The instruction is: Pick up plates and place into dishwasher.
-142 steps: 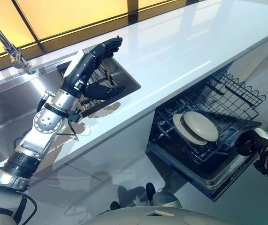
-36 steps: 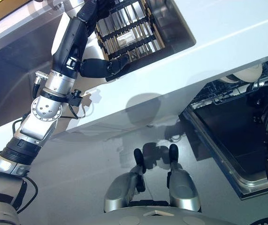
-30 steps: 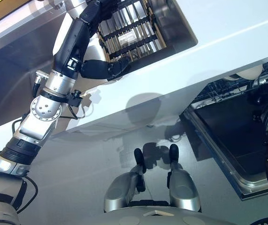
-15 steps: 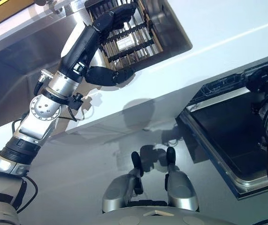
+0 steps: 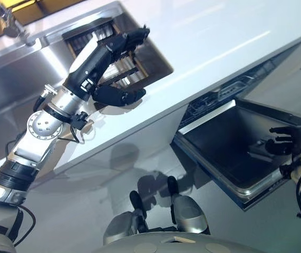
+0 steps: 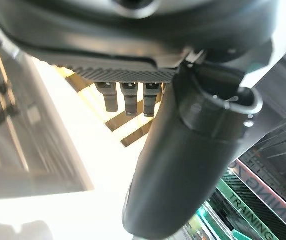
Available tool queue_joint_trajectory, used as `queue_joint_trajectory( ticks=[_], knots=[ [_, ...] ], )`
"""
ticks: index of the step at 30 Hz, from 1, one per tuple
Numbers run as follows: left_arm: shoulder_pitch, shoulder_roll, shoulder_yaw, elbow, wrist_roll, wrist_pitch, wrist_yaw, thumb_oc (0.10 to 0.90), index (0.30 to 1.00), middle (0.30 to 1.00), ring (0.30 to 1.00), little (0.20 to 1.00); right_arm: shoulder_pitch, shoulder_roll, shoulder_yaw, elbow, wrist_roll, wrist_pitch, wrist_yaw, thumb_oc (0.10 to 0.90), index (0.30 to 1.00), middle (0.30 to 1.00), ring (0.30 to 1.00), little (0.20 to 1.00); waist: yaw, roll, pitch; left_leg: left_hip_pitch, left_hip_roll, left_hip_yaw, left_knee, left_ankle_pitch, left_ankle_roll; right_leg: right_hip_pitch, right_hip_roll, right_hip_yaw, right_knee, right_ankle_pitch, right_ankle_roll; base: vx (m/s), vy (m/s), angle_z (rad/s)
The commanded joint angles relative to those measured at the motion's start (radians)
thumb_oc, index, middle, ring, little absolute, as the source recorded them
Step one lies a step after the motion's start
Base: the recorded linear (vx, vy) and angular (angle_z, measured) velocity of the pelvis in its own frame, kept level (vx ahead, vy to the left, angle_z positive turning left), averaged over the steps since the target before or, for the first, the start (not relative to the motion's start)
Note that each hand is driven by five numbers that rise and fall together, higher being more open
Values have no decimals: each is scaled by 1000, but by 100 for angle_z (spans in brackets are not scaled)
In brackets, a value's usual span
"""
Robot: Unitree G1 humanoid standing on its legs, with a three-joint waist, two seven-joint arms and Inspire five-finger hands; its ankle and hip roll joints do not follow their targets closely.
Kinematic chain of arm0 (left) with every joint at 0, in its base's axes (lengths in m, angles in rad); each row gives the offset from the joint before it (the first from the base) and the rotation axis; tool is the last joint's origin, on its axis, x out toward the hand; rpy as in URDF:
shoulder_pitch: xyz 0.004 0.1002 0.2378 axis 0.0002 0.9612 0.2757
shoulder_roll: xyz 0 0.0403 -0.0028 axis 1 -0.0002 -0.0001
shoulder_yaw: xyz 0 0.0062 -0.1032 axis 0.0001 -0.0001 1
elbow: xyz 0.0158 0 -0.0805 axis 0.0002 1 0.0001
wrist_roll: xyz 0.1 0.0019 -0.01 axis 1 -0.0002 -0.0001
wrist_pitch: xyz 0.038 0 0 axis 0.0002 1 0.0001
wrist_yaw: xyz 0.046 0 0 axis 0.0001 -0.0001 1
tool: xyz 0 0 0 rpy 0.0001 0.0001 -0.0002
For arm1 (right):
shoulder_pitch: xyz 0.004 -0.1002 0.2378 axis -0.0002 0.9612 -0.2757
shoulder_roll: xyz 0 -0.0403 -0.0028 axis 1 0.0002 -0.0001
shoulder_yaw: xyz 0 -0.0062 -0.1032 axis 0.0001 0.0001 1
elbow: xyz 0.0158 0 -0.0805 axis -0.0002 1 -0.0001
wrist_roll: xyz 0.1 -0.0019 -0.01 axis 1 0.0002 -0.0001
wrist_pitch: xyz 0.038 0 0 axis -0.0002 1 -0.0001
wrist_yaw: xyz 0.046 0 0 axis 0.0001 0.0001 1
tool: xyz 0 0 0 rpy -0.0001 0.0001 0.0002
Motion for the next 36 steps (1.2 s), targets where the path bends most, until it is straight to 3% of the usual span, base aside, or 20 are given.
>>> queue_joint_trajectory(
  ticks=[1,6,10,16,17,20,25,28,32,33,35,36],
  knots=[
    [-2,-92,105,64,-108,-29,2,800,900,900,900,900,49,-36,-64,-47,64,-104,-62,800,900,900,900,900,-34,15,-117,15,-13,38,53,-115,15,-48,61,37,106,-96,68,15,43,-23],
    [35,-161,107,153,-93,-33,-8,800,900,900,900,900,106,77,-128,-38,260,-93,-74,800,900,900,900,900,-58,8,-129,22,-13,56,56,-126,21,-52,61,49,107,-93,77,24,27,-18],
    [41,-187,97,188,-135,-1,-30,800,900,900,900,900,109,113,-145,60,370,-84,-66,800,900,900,900,900,-59,12,-134,27,-14,61,54,-128,22,-48,61,51,104,-91,79,32,10,-13],
    [42,-205,84,220,-153,36,-40,800,900,900,900,900,101,137,-147,202,402,-104,-97,800,900,900,900,900,-50,19,-134,21,-15,55,60,-130,25,-50,59,49,105,-90,78,0,0,0],
    [42,-214,68,242,-160,52,-47,800,900,900,900,900,93,150,-149,274,415,-139,-120,800,900,900,900,900,-44,25,-128,13,-15,49,63,-128,26,-55,58,48,109,-90,77,0,0,0],
    [41,-218,60,273,-185,68,-57,800,900,900,900,900,79,168,-159,343,521,-148,-103,800,900,900,900,900,-40,38,-122,5,-19,41,62,-126,27,-61,57,47,110,-91,77,-9,11,6],
    [39,-238,54,350,-212,59,-83,800,900,900,900,900,40,213,-194,479,892,-167,35,800,900,900,900,900,-30,64,-119,-6,-25,29,65,-124,27,-66,55,45,110,-96,73,1,7,0],
    [35,-253,50,361,-210,64,-93,800,900,900,900,900,11,236,-205,524,1078,-119,141,800,900,900,900,900,-19,78,-118,-12,-26,21,68,-121,26,-67,53,41,113,-99,69,0,0,0],
    [20,-265,43,376,-213,73,-104,800,900,900,900,900,-19,265,-203,590,1270,-65,295,800,900,900,900,900,-6,91,-122,-17,-29,10,68,-119,25,-65,53,39,111,-101,66,0,0,0],
    [19,-265,43,376,-215,74,-105,800,900,900,900,900,-21,266,-202,593,1281,-60,305,800,900,900,900,900,-4,90,-124,-21,-28,12,69,-114,24,-69,53,41,109,-95,64,45,-9,2],
    [19,-282,39,362,-229,95,-108,800,900,900,900,900,-38,277,-206,608,1340,0,462,800,900,900,900,900,5,101,-126,-19,-31,2,72,-112,23,-63,53,41,110,-97,61,54,-8,2],
    [22,-287,40,357,-229,97,-110,800,900,900,900,900,-43,283,-203,604,1344,3,479,800,900,900,900,900,8,103,-127,-20,-31,0,71,-112,23,-63,53,42,110,-97,59,47,-2,2]
  ],
)
